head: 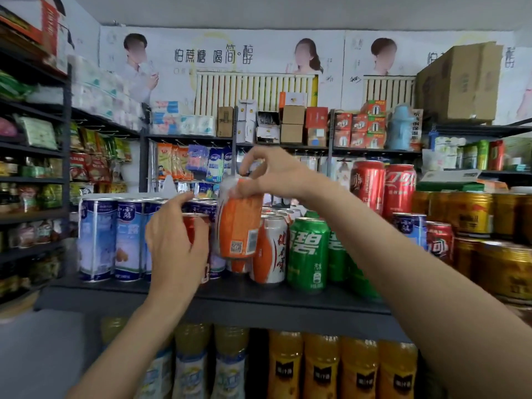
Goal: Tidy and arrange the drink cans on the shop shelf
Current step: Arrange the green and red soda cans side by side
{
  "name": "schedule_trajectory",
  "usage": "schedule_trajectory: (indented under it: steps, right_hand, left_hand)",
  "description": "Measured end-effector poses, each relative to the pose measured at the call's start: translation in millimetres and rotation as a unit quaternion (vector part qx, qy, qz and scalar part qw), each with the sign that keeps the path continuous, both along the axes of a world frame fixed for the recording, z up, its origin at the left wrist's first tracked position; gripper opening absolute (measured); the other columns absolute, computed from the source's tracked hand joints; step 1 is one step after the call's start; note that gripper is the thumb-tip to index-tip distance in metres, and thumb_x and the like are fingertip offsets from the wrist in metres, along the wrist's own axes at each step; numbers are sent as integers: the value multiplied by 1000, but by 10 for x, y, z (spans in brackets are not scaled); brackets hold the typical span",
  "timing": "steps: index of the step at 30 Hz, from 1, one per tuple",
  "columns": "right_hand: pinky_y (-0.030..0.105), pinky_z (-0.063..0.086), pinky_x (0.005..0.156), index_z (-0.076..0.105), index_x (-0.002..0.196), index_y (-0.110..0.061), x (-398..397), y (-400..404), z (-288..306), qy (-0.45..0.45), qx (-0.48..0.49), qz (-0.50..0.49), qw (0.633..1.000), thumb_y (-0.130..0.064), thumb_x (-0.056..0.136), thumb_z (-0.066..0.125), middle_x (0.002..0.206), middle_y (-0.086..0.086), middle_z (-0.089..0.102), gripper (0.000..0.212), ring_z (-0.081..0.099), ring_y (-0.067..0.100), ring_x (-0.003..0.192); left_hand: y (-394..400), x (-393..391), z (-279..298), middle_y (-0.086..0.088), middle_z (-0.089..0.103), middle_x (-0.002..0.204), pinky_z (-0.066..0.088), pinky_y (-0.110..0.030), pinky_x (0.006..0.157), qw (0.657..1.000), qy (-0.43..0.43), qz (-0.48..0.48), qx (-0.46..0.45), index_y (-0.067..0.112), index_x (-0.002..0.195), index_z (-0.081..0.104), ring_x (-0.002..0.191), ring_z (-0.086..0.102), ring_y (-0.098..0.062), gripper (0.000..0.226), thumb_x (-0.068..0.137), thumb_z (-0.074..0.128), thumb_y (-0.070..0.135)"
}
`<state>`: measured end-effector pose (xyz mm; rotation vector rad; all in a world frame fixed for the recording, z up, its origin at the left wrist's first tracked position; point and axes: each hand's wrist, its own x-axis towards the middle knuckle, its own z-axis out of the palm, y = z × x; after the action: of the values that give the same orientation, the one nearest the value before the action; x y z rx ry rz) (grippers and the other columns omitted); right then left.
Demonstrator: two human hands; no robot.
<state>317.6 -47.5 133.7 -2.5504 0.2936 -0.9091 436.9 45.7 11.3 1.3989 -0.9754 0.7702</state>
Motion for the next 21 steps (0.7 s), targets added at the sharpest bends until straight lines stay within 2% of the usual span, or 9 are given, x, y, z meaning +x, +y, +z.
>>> schedule_trajectory:
  steps: [1, 3, 6, 8, 10, 14, 17, 19, 21]
  right_hand:
    - [30, 41, 77, 55, 95, -15, 60, -8, -75, 13, -8, -5, 1000, -23, 72, 78, 102, -1, 48, 34, 48, 17, 95]
    - [27, 37, 75, 54, 96, -14, 144, -37, -201, 36, -24, -17, 999, -23, 71, 78, 100, -2, 48, 35, 47, 16, 92]
    - [27, 37, 77, 54, 94, -15, 225, -84, -371, 60, -49, -33, 996, -29, 71, 78, 99, -4, 50, 36, 48, 16, 94]
    - [32, 41, 86, 54, 93, -16, 272, -131, -466, 69, -74, -56, 993, -38, 71, 76, 101, -3, 54, 38, 51, 19, 101]
    - [40, 40, 94, 51, 90, -19, 308, -146, -531, 70, -110, -87, 988, -46, 73, 72, 100, 0, 57, 39, 47, 22, 108]
    - [42, 31, 98, 46, 92, -19, 401, -129, -598, 76, -178, -144, 970, -54, 77, 63, 95, -2, 52, 41, 42, 23, 110]
    - [44, 39, 98, 54, 94, -16, 326, -148, -534, 77, -169, -113, 976, -58, 78, 59, 104, 0, 60, 45, 50, 21, 107]
    - [37, 44, 95, 60, 99, -14, 109, -226, -350, 39, -158, -104, 981, -50, 84, 57, 110, 1, 62, 39, 55, 18, 106]
    - [33, 45, 94, 60, 106, -13, -172, -364, -143, 54, -157, -125, 978, -39, 87, 59, 114, 4, 62, 31, 57, 18, 106]
  left_hand:
    - [12, 55, -34, 2, 46, 125, 27, -40, 105, 999, -21, 22, 38, 13, 128, 43, 123, 35, -18, 37, 91, 47, 13]
    - [33, 166, -104, -6, 44, 136, 22, -45, 109, 993, -35, 44, 107, 10, 131, 44, 132, 29, -25, 45, 87, 55, 10]
    - [93, 266, -163, -7, 38, 142, 24, -38, 109, 989, -27, 17, 147, 10, 137, 37, 133, 28, -22, 59, 83, 62, 8]
    - [123, 298, -190, -4, 32, 144, 25, -36, 109, 986, -20, 3, 163, 14, 140, 29, 133, 27, -18, 69, 82, 64, 9]
    - [136, 315, -192, -3, 30, 144, 30, -38, 109, 986, 1, -3, 165, 17, 141, 26, 132, 30, -19, 73, 80, 67, 12]
    - [143, 326, -194, -4, 27, 143, 33, -39, 107, 987, 1, 13, 159, 15, 140, 28, 131, 32, -21, 73, 79, 69, 15]
    - [157, 243, -173, -2, 27, 144, 30, -41, 109, 990, -34, 33, 132, 16, 139, 30, 133, 28, -18, 69, 81, 66, 20]
    - [137, 97, -100, 3, 26, 145, 27, -37, 110, 991, -61, 10, 119, 20, 140, 29, 134, 26, -14, 65, 83, 60, 24]
    - [57, -72, -18, 8, 26, 146, 18, -30, 111, 988, -87, -18, 127, 24, 140, 28, 136, 21, -10, 62, 85, 56, 27]
